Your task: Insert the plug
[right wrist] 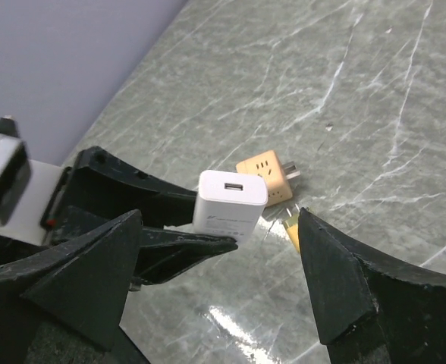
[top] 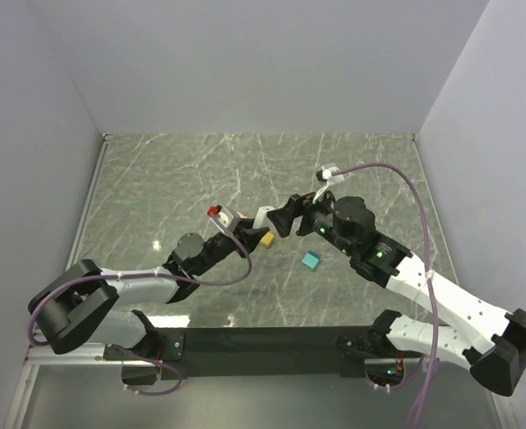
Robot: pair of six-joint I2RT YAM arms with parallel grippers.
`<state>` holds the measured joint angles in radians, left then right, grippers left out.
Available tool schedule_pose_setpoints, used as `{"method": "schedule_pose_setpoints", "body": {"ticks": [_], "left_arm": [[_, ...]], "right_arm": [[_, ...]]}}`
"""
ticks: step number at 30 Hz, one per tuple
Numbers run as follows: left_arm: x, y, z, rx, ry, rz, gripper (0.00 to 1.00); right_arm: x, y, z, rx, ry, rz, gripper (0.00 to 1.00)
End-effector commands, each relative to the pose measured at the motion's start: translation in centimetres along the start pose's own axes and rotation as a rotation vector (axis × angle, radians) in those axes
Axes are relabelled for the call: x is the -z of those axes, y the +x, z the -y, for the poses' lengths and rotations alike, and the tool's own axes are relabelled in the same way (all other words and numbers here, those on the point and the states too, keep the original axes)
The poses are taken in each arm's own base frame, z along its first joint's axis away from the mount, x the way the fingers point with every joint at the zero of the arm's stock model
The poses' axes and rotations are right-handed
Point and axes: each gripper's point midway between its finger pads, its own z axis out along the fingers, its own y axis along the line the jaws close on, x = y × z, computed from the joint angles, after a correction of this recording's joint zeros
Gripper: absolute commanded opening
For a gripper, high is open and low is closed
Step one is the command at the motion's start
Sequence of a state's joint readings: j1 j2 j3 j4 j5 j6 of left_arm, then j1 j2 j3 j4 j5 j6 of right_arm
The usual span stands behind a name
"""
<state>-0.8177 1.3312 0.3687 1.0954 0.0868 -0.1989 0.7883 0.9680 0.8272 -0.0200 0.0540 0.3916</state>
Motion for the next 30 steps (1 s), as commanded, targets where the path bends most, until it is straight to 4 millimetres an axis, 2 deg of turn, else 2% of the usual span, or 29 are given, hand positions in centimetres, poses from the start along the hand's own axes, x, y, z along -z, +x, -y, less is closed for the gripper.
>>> {"method": "schedule_pose_setpoints", "body": {"ticks": [1, 6, 11, 15, 20, 28, 30], "left_arm": [[0.4, -3.8, 1.7, -0.048, 0.087, 0.139, 0.0], [1.2, -3.4, 2.7, -0.081, 0.137, 0.128, 0.0], [1.7, -3.0, 2.8, -0.131, 0.148, 0.101, 0.0], [2.2, -2.4, 3.2, -0.176, 0.177, 0.076, 0.0], [2.3, -2.0, 2.6, -0.233, 0.153, 0.056, 0.0], [2.2, -1.8, 2.7, -0.248, 0.145, 0.053, 0.0], [2.1, -1.6, 2.5, -0.252, 0.132, 0.051, 0.0]], "right_arm": [[-0.5, -0.3, -0.8, 0.023, -0.029, -0.043, 0.89], [-1.8, 0.9, -0.9, 0.028, -0.048, -0.103, 0.89], [-1.8, 0.8, -1.8, 0.035, -0.091, -0.138, 0.88], [-1.7, 1.5, -1.9, 0.042, -0.122, -0.185, 0.86], [-1.5, 2.6, -2.7, 0.036, -0.185, -0.245, 0.82], [-2.3, 4.1, -3.1, 0.026, -0.224, -0.296, 0.71], [-2.4, 4.3, -3.1, 0.025, -0.225, -0.307, 0.62]]}}
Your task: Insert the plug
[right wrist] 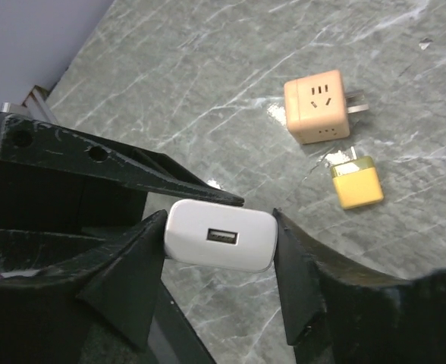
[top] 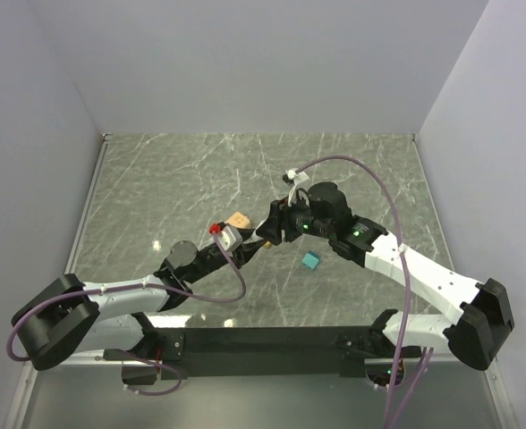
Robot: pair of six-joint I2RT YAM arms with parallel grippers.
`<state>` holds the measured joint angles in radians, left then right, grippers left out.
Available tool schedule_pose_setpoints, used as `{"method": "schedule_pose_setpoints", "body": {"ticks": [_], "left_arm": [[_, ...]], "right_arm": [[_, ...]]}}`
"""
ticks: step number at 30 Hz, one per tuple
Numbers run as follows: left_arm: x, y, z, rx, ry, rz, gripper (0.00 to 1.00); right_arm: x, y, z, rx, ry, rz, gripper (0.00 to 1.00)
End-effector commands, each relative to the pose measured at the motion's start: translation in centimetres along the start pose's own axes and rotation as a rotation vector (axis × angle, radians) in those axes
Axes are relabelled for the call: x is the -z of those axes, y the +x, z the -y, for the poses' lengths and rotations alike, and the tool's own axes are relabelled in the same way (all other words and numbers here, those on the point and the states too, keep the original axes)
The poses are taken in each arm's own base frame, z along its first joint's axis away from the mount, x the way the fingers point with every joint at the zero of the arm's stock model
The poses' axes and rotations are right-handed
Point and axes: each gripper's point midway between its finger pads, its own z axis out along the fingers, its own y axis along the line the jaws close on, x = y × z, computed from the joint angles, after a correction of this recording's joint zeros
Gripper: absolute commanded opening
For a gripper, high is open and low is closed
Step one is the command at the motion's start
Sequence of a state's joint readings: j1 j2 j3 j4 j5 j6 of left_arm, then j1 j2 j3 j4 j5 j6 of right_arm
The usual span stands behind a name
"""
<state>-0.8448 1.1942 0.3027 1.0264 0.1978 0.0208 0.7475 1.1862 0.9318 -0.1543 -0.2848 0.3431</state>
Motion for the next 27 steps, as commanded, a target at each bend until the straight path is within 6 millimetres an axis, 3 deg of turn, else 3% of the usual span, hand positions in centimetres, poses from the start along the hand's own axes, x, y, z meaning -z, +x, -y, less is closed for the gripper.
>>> {"method": "schedule_pose_setpoints", "body": {"ticks": [1, 5, 6, 7, 8, 10, 11, 17, 23, 27], "left_arm": [[-0.3, -1.4, -0.2, -0.04, -0.014, 0.053, 0.0], [-0.4, -1.1, -0.2, -0.042, -0.025, 0.042, 0.0], [-0.4, -1.1, -0.2, -0.038, -0.03, 0.041, 0.01], [-0.4, -1.0, -0.5, -0.032, -0.05, 0.039, 0.02], [-0.4, -1.0, -0.7, -0.023, -0.063, 0.037, 0.2], [-0.3, -0.9, -1.4, -0.012, -0.101, 0.028, 0.42], [-0.3, -0.9, -1.5, -0.001, -0.111, 0.028, 0.56], [0.4, 0.0, -3.1, 0.01, -0.213, -0.021, 0.79], [0.8, 3.1, -6.5, 0.014, -0.353, -0.103, 0.85], [1.0, 5.0, -9.9, -0.002, -0.494, -0.151, 0.88]], "right_arm": [[0.2, -2.0, -1.2, 0.024, -0.044, 0.032, 0.59], [0.0, -2.3, -0.7, 0.024, -0.027, 0.047, 0.37], [-0.2, -2.2, -0.5, 0.022, -0.02, 0.04, 0.23], [-0.3, -2.2, -0.3, 0.021, -0.012, 0.039, 0.16], [-0.4, -2.3, -0.2, 0.023, -0.008, 0.042, 0.12], [-0.4, -2.9, 0.3, 0.022, 0.004, 0.063, 0.0], [-0.5, -3.2, 0.8, 0.019, 0.017, 0.074, 0.0], [0.6, -7.2, 4.9, 0.005, 0.122, 0.187, 0.0], [2.1, -9.6, 6.0, 0.03, 0.148, 0.25, 0.0], [2.2, -9.6, 5.6, 0.045, 0.128, 0.253, 0.0]]}}
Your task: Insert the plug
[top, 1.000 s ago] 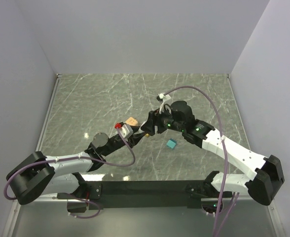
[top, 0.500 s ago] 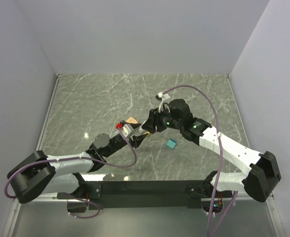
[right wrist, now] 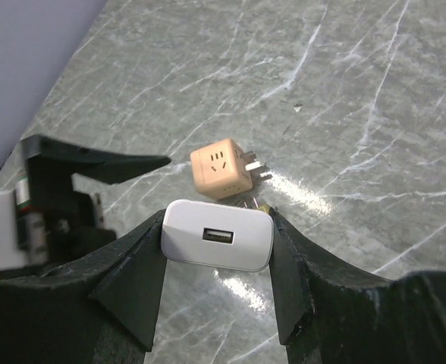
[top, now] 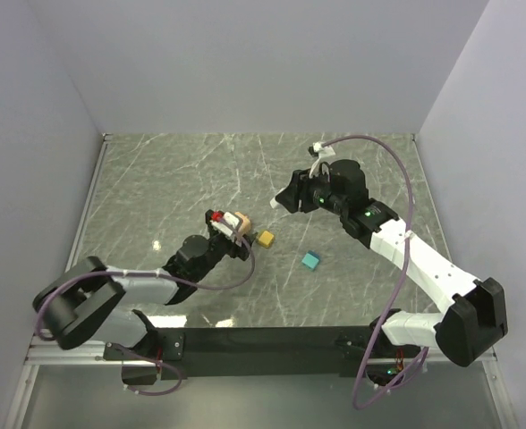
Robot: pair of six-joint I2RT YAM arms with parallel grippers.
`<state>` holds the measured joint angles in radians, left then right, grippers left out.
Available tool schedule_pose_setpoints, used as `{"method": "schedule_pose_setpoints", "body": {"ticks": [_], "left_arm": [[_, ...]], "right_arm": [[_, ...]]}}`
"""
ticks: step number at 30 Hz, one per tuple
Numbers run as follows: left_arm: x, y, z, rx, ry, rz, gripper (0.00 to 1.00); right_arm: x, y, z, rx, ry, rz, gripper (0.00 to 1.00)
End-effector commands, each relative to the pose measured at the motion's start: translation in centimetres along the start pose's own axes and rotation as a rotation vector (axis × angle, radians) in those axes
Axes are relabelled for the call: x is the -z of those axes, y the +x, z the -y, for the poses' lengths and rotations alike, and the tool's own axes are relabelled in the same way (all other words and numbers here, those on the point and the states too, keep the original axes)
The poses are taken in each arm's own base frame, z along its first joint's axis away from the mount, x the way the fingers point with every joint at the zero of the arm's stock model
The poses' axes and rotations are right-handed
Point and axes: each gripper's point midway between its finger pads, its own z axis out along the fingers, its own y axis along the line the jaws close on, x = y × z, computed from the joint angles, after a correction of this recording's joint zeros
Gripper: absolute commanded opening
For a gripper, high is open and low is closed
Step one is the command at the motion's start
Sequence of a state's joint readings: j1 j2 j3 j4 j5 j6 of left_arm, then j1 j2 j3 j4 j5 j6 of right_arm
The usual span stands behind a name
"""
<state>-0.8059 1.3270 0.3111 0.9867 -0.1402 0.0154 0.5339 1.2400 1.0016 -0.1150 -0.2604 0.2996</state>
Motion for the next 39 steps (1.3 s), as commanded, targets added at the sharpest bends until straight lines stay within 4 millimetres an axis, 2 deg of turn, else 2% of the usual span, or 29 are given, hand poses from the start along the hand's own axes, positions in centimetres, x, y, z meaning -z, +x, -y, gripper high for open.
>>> {"method": "schedule_pose_setpoints", "body": {"ticks": [1, 4, 6, 11, 12, 13, 14, 15, 16, 17, 19, 21, 22, 23, 24, 25, 26, 27, 28, 37, 39], "left_arm": [[-1.6, -0.8, -3.1, 0.016, -0.137, 0.027, 0.88], [-2.3, -0.4, -4.4, 0.06, -0.155, 0.028, 0.88], [-1.9, -0.5, -5.0, 0.072, -0.148, 0.041, 0.88], [-0.4, -1.2, -4.2, 0.124, -0.022, 0.08, 0.88], [-0.2, -1.1, -4.8, 0.14, -0.021, 0.079, 0.88], [0.2, -1.2, -4.7, 0.173, -0.006, 0.078, 0.88], [0.4, -1.1, -4.5, 0.19, 0.016, 0.069, 0.88], [0.6, -0.9, -5.1, 0.21, 0.007, 0.056, 0.88], [0.8, -1.7, -5.2, 0.237, 0.004, 0.065, 0.88], [1.0, -0.6, -5.4, 0.263, -0.015, 0.016, 0.88], [1.5, -1.4, -5.6, 0.314, -0.037, 0.016, 0.89], [2.1, -0.5, -6.1, 0.368, -0.088, -0.033, 0.89], [2.3, -1.3, -6.3, 0.376, -0.105, -0.021, 0.89], [2.5, -1.2, -6.6, 0.383, -0.122, -0.03, 0.89], [2.9, -0.3, -7.0, 0.411, -0.166, -0.07, 0.89], [3.1, -1.2, -7.3, 0.42, -0.179, -0.056, 0.89], [3.3, -1.1, -7.3, 0.432, -0.183, -0.069, 0.89], [3.5, -0.6, -7.2, 0.456, -0.192, -0.1, 0.89], [3.7, -1.4, -7.1, 0.469, -0.189, -0.091, 0.89], [5.7, -2.2, -9.5, 0.562, -0.377, -0.104, 0.91], [6.1, -1.6, -10.0, 0.565, -0.42, -0.122, 0.9]], "right_arm": [[1.0, -3.7, -1.7, 0.061, -0.062, 0.111, 0.0], [0.0, -3.3, -1.1, 0.061, -0.048, 0.076, 0.0], [-1.0, -2.9, -1.0, 0.083, -0.057, 0.047, 0.0], [-3.7, -1.9, -0.9, 0.196, -0.1, 0.013, 0.0], [-4.1, -1.9, -1.2, 0.219, -0.118, 0.014, 0.0], [-5.1, -1.1, -1.0, 0.249, -0.129, -0.01, 0.0], [-5.5, -1.2, -1.4, 0.264, -0.152, -0.013, 0.0], [-6.1, -1.0, -1.6, 0.275, -0.171, -0.023, 0.0], [-7.1, -0.1, -1.4, 0.295, -0.186, -0.05, 0.0], [-7.6, -0.3, -1.9, 0.308, -0.211, -0.058, 0.0], [-9.0, 0.4, -2.3, 0.376, -0.247, -0.088, 0.0], [-10.2, 1.6, -2.5, 0.432, -0.269, -0.121, 0.0], [-10.6, 1.3, -2.9, 0.452, -0.277, -0.114, 0.0], [-10.9, 1.6, -3.5, 0.469, -0.291, -0.117, 0.0], [-11.2, 1.7, -3.8, 0.484, -0.303, -0.117, 0.0], [-11.8, 1.7, -3.8, 0.506, -0.305, -0.119, 0.0], [-12.0, 2.2, -4.0, 0.518, -0.311, -0.133, 0.0], [-12.2, 2.4, -4.1, 0.529, -0.314, -0.139, 0.0], [-12.7, 2.5, -4.0, 0.547, -0.306, -0.143, 0.0], [-14.6, 4.6, -4.3, 0.579, -0.293, -0.153, 0.0], [-14.7, 4.9, -4.2, 0.584, -0.289, -0.155, 0.0]]}}
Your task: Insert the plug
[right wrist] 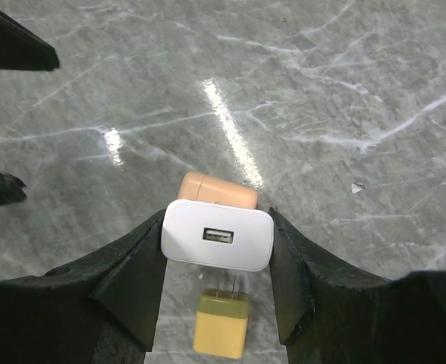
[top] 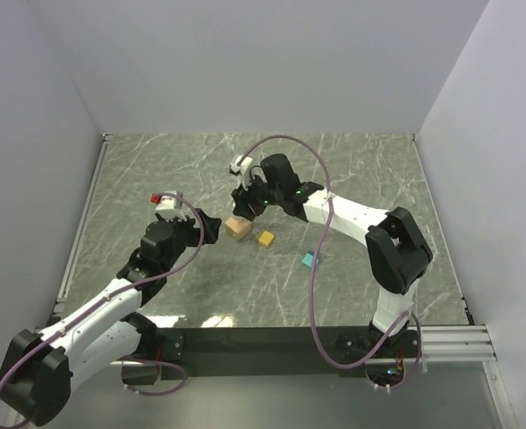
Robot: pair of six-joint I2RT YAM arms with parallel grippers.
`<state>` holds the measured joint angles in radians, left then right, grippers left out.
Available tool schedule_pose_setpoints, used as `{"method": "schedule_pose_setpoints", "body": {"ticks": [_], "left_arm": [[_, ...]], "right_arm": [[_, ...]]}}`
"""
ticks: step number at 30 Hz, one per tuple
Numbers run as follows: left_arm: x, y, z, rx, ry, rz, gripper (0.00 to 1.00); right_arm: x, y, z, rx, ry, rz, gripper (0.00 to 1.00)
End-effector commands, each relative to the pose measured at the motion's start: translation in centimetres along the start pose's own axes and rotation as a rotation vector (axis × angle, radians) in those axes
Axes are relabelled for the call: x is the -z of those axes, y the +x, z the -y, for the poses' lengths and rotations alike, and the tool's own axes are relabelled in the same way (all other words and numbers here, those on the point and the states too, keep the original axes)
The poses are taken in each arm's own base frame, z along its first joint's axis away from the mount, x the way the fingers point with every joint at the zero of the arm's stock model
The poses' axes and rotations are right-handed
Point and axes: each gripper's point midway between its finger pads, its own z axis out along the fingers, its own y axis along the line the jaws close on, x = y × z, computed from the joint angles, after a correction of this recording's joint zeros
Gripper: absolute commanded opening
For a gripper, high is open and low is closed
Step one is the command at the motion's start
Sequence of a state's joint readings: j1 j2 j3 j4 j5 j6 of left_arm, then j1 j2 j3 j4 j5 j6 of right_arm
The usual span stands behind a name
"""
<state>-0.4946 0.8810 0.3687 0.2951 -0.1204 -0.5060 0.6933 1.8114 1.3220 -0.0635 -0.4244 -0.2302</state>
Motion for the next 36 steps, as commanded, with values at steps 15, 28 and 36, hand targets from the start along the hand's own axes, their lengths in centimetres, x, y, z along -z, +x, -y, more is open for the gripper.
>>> {"method": "schedule_pose_setpoints", "body": {"ticks": [15, 28, 36], "left_arm": [[-0.1, -1.0, -1.6, 0.039, -0.115, 0.003, 0.9], [-0.3, -0.6, -1.8, 0.038, -0.121, -0.007, 0.9], [-0.2, -0.6, -1.7, 0.04, -0.115, -0.005, 0.9]], "right_arm": [[-2.1, -1.7, 1.3, 0.056, 0.04, 0.049, 0.0], [-1.9, -1.0, 0.0, 0.039, 0.042, 0.033, 0.0], [-2.0, 0.1, 0.5, 0.032, 0.083, -0.006, 0.0]]}}
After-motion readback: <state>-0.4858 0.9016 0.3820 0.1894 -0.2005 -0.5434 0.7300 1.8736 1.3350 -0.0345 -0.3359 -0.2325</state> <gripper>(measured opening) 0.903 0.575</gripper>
